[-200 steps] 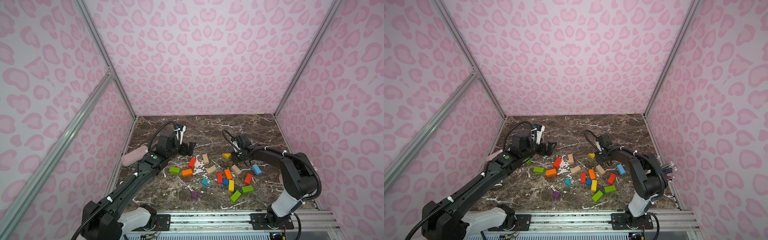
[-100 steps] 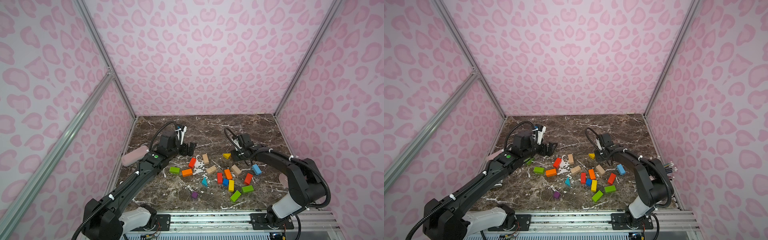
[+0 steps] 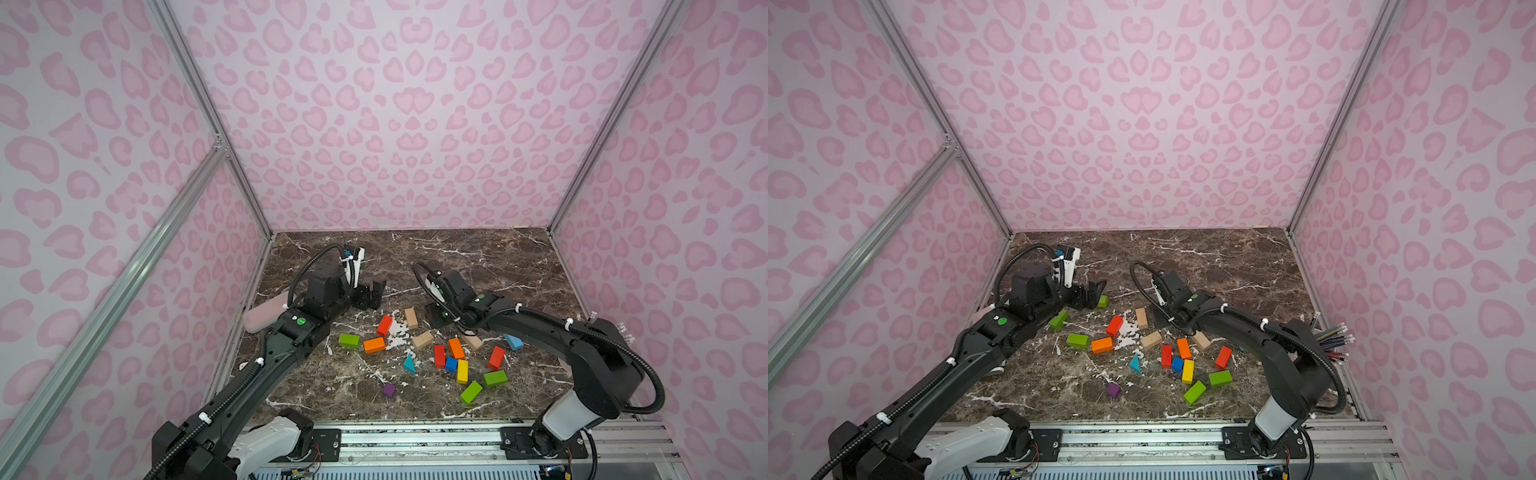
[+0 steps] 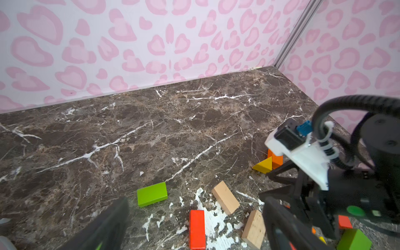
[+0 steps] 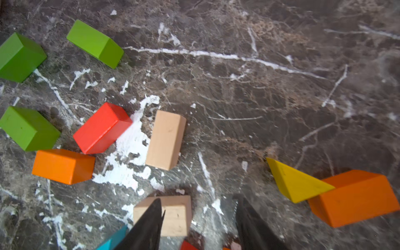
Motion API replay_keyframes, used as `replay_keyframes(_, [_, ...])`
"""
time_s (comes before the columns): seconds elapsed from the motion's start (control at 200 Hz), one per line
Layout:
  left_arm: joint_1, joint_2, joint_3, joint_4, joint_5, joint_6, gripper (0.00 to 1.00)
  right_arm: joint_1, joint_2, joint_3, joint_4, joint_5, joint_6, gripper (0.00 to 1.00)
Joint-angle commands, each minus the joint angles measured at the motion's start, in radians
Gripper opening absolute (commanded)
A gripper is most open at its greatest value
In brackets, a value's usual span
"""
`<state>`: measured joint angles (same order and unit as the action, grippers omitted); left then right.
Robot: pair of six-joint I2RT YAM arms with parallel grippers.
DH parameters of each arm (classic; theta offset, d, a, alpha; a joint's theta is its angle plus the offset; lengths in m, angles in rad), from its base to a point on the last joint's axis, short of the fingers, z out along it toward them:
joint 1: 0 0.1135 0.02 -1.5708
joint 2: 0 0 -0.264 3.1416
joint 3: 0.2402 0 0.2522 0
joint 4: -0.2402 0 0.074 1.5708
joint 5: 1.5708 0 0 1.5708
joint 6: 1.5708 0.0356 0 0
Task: Assemble a heart with building blocks
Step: Assemble the building block at the center of the board.
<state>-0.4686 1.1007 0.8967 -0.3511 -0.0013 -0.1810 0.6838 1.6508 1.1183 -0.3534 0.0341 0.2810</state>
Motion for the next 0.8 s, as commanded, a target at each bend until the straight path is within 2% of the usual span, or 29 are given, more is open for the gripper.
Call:
replay_keyframes(0.0, [-0.001, -0.03, -0.007, 0.041, -0.041, 0.013, 0.99, 0.037, 0.065, 0.076, -0.02, 0.052, 0.066, 0.58])
replay_keyframes(0.325, [-0.001, -0.092, -0.027, 0.06, -0.053, 0.005, 0.99, 0.107, 0.284, 0.31, -0.102, 0.134, 0.143, 0.58])
replay_keyframes(0.595, [-0.001, -0.081, -0.024, 0.057, -0.036, 0.004, 0.99, 0.114, 0.368, 0.368, -0.138, 0.183, 0.124, 0.57])
replay_keyframes(0.795, [-0.001, -0.078, -0.023, 0.055, -0.035, 0.005, 1.0, 0.114, 0.401, 0.384, -0.131, 0.162, 0.084, 0.53])
